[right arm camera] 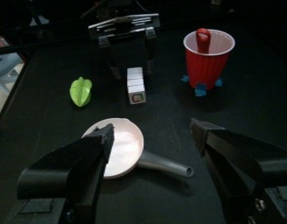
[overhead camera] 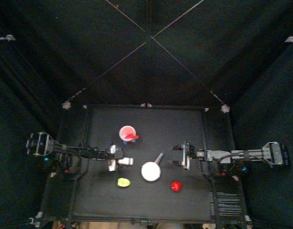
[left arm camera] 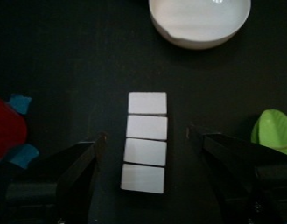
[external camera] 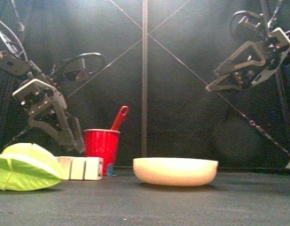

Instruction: Grab sushi roll

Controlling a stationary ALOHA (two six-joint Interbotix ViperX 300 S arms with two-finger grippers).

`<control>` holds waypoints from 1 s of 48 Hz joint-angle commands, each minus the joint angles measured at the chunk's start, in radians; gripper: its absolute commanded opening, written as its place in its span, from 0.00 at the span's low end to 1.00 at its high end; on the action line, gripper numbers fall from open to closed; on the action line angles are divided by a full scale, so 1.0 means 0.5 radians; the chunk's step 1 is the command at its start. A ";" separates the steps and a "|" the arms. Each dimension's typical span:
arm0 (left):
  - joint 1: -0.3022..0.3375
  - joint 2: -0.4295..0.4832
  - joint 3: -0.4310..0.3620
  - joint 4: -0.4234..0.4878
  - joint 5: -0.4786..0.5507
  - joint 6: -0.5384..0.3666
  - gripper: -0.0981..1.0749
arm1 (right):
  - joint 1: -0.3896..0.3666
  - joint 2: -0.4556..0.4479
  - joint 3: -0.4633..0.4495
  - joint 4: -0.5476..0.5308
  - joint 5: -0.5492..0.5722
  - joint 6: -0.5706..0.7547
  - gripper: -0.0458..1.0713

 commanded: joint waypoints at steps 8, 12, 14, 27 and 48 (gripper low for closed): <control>0.018 0.123 -0.101 0.028 0.061 -0.003 0.96 | 0.003 -0.009 -0.015 0.003 -0.018 0.003 0.93; 0.018 0.169 -0.117 0.025 0.107 -0.003 0.96 | 0.003 -0.006 -0.012 0.003 -0.018 0.003 0.93; 0.018 0.190 -0.129 0.025 0.132 -0.003 0.96 | 0.003 -0.006 -0.015 0.003 -0.018 0.003 0.93; 0.021 0.258 -0.218 0.031 0.239 -0.003 0.96 | 0.003 -0.006 -0.012 0.003 -0.018 0.003 0.93; 0.034 0.285 -0.227 0.031 0.249 -0.003 0.86 | 0.003 -0.006 -0.009 0.003 -0.015 0.003 0.93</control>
